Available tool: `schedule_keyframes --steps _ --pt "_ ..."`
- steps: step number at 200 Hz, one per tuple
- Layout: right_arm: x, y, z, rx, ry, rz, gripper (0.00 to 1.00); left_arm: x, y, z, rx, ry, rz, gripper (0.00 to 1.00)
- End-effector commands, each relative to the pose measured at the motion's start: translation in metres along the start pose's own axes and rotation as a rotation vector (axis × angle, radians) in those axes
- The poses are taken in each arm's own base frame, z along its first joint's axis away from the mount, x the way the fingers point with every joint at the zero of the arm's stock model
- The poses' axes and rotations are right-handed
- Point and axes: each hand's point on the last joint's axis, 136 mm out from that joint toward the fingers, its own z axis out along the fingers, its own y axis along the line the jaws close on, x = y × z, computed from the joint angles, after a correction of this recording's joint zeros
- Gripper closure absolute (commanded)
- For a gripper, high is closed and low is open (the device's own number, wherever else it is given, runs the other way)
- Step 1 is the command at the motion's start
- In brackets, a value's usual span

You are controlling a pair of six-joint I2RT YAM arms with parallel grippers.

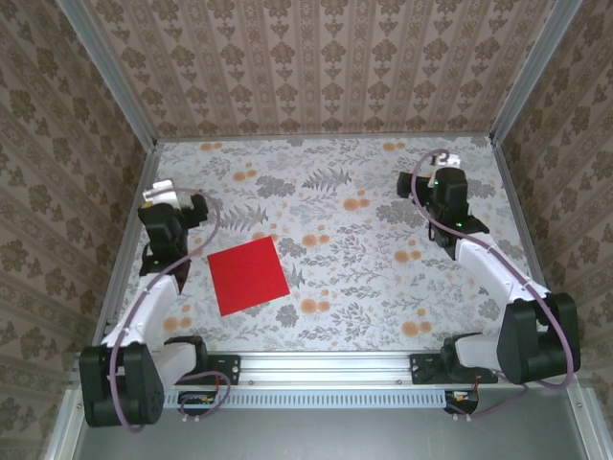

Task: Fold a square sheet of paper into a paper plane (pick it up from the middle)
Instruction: Move the square sheet of paper to the center of the table.

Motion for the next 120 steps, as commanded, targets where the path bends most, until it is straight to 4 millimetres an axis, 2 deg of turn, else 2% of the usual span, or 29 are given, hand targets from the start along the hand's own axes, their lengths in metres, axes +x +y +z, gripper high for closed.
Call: schedule_keyframes --steps 1,20,25,40,75,102,120 --pt "0.042 0.046 -0.009 -0.076 0.199 -0.020 0.00 0.020 0.017 -0.020 -0.110 0.225 -0.115 0.00" --pt "0.053 0.103 -0.018 -0.152 0.230 -0.150 0.00 0.008 0.014 -0.029 -0.108 0.279 -0.134 0.00" --pt "0.066 0.118 -0.016 -0.158 0.256 -0.205 0.00 0.004 0.015 -0.031 -0.111 0.281 -0.144 0.00" --pt "0.082 0.155 -0.021 -0.187 0.280 -0.307 0.00 -0.002 0.013 -0.036 -0.098 0.315 -0.166 0.00" --pt "0.138 0.248 -0.041 -0.324 0.336 -0.543 0.00 -0.014 0.005 -0.041 -0.029 0.340 -0.185 0.00" --pt "0.182 0.303 -0.062 -0.454 0.390 -0.687 0.00 -0.014 0.009 -0.041 -0.031 0.368 -0.188 0.00" --pt "0.216 0.328 -0.075 -0.544 0.473 -0.758 0.00 -0.012 0.013 -0.042 -0.036 0.375 -0.191 0.00"
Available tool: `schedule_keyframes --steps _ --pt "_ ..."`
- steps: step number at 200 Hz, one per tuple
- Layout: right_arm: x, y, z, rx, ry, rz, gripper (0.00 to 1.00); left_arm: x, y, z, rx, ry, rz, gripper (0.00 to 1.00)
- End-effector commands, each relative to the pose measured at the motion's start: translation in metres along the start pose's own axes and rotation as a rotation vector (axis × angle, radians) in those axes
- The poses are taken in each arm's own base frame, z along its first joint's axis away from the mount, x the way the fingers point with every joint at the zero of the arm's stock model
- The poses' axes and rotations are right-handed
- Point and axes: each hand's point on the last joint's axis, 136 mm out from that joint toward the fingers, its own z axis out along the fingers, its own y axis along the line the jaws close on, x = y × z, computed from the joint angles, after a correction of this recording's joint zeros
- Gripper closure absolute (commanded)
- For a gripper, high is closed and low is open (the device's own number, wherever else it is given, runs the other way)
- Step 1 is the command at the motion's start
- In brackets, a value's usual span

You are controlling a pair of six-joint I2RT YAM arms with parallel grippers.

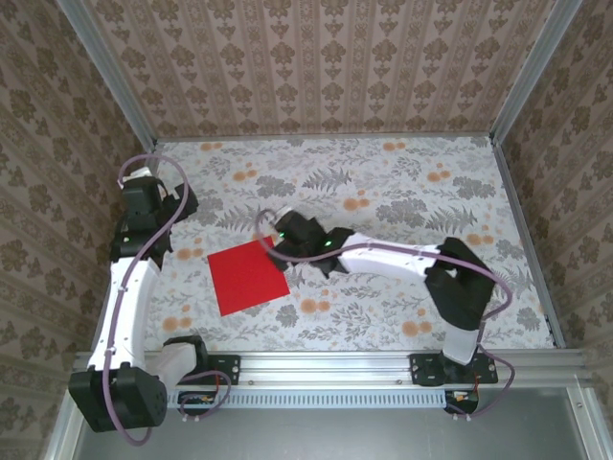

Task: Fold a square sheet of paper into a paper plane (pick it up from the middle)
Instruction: Move the square sheet of paper to the center of the table.

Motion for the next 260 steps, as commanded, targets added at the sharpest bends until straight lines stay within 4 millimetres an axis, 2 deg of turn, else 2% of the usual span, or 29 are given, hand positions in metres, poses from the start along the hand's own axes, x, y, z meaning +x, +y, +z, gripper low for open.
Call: schedule_keyframes --steps 1,23,44,60,100,146,183,207,218,231,260 --pt "0.013 0.038 0.008 -0.082 0.095 -0.125 0.00 0.004 0.003 -0.004 0.008 0.049 -0.018 0.00" --pt "0.030 0.073 0.020 -0.149 0.182 -0.222 0.00 0.006 0.006 -0.004 0.007 0.057 -0.019 0.00" --pt "0.041 0.088 0.033 -0.153 0.244 -0.286 0.00 0.007 0.009 -0.003 0.003 0.060 -0.022 0.00" --pt "0.052 0.090 0.039 -0.141 0.297 -0.307 0.00 0.007 0.011 -0.002 0.001 0.059 -0.026 0.00" --pt "0.062 0.081 0.054 -0.095 0.348 -0.306 0.00 0.009 0.015 0.000 -0.007 0.064 -0.034 0.00" --pt "0.091 0.040 0.069 -0.043 0.467 -0.311 0.00 0.010 0.017 0.001 -0.011 0.067 -0.042 0.00" --pt "0.124 -0.019 0.071 0.013 0.593 -0.270 0.00 0.010 0.018 0.003 -0.013 0.069 -0.048 0.00" --pt "0.141 -0.060 0.063 0.038 0.652 -0.200 0.00 0.011 0.019 0.003 -0.012 0.072 -0.051 0.00" --pt "0.140 -0.079 0.057 0.058 0.653 -0.153 0.00 0.011 0.019 0.003 -0.010 0.073 -0.054 0.00" --pt "0.131 -0.093 0.050 0.057 0.629 -0.095 0.00 0.011 0.018 0.003 -0.003 0.075 -0.055 0.00" --pt "0.088 -0.105 0.035 0.063 0.508 -0.011 0.00 0.011 0.016 0.004 0.006 0.081 -0.058 0.00"
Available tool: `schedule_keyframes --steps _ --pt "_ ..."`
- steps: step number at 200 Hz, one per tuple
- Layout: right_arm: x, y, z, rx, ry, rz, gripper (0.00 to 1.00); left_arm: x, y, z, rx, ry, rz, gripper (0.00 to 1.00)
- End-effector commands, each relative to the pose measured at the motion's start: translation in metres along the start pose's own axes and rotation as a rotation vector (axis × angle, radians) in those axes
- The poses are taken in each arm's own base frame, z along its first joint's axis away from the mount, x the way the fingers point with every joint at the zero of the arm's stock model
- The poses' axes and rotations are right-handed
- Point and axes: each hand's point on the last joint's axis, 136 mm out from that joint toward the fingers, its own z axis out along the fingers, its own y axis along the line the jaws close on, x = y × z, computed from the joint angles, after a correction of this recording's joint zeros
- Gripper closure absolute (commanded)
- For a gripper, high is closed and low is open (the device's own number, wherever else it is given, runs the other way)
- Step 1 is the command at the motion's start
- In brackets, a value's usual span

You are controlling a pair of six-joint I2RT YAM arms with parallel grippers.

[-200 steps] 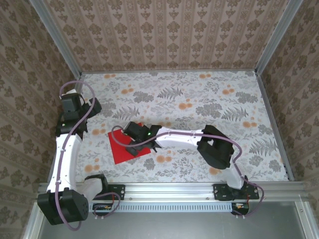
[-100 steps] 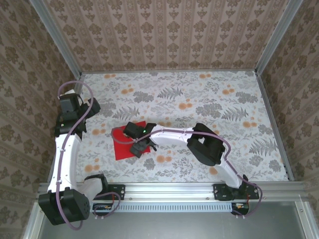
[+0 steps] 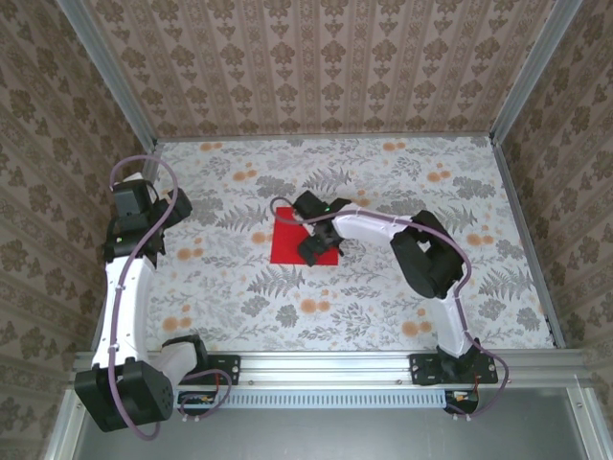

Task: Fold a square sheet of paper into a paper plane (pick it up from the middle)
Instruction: Move the square sheet of paper to the center of the table, then rotate the square sheet of paper at the center of the table.

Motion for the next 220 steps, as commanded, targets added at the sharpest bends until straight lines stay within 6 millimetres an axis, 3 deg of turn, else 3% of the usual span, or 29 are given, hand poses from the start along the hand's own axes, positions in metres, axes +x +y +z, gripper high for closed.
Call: schedule_keyframes --steps 1,25,69,123,153,177,220 --pt "0.006 -0.007 -0.021 0.018 0.019 0.010 0.00 0.001 -0.001 -0.001 0.013 0.016 -0.016 0.00" --pt "-0.026 0.011 -0.036 -0.089 -0.064 0.141 0.00 0.002 -0.001 0.000 0.017 0.021 -0.021 0.00" --pt "-0.065 0.043 -0.015 -0.206 -0.088 0.330 0.06 0.005 -0.001 0.001 0.016 0.034 -0.014 0.00" --pt "-0.083 0.038 0.006 -0.230 -0.062 0.371 0.07 0.005 -0.010 0.005 0.066 0.048 -0.031 0.00" --pt "-0.080 0.028 0.022 -0.227 -0.035 0.411 0.06 0.007 -0.014 0.005 0.087 0.064 -0.035 0.00" --pt "-0.069 0.010 0.035 -0.202 0.012 0.464 0.06 0.008 -0.013 0.005 0.085 0.066 -0.033 0.00" --pt "-0.024 -0.029 0.049 -0.105 0.112 0.625 0.02 0.010 -0.014 0.003 0.091 0.072 -0.035 0.00"
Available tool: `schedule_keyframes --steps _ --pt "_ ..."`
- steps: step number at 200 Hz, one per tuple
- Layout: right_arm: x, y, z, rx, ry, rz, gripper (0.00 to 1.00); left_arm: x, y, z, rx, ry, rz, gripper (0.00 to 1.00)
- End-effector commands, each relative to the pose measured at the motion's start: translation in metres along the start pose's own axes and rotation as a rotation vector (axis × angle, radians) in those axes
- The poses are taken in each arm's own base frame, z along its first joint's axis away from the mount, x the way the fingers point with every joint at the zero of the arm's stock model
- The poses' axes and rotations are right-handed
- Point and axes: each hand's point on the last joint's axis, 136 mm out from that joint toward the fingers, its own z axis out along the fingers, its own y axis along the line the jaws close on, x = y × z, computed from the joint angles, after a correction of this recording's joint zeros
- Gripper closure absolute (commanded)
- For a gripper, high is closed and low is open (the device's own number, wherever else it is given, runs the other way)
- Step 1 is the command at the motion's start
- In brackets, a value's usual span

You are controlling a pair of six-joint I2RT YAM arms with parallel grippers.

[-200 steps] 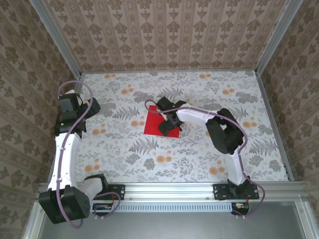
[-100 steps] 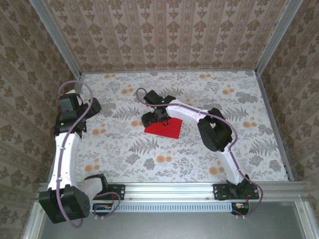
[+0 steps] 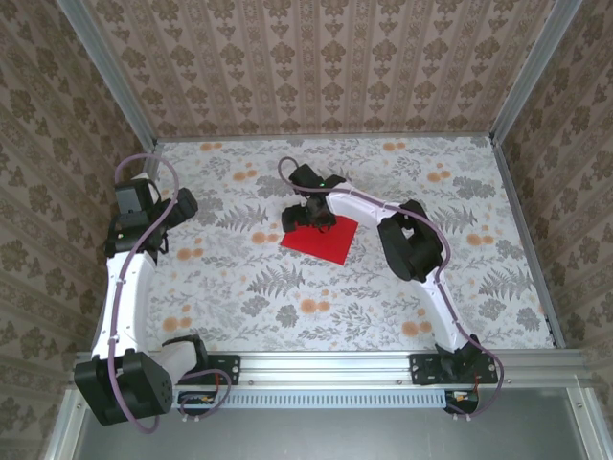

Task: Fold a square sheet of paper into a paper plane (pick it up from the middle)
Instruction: Rotate the square sheet of paper at the center of the table.

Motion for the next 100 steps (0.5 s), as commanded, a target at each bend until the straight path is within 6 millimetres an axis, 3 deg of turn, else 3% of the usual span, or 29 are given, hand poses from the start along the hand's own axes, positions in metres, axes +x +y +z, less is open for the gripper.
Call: schedule_keyframes --steps 1,29,67,82,100 --pt "0.043 -0.056 0.015 0.149 0.135 0.146 0.02 0.000 -0.001 -0.005 0.013 0.009 -0.023 0.00" --pt "0.058 -0.077 -0.001 0.139 0.126 0.273 0.00 0.000 -0.003 -0.005 0.025 0.010 -0.025 0.00" --pt "0.019 -0.078 -0.063 0.088 0.009 0.221 0.00 0.001 -0.010 -0.004 0.063 0.023 -0.032 0.00" --pt "0.016 -0.096 -0.077 0.112 -0.006 0.208 0.00 0.004 -0.013 -0.005 0.080 0.031 -0.034 0.00" --pt "0.022 -0.120 -0.076 0.121 0.025 0.237 0.00 0.006 -0.017 -0.004 0.108 0.042 -0.041 0.00"
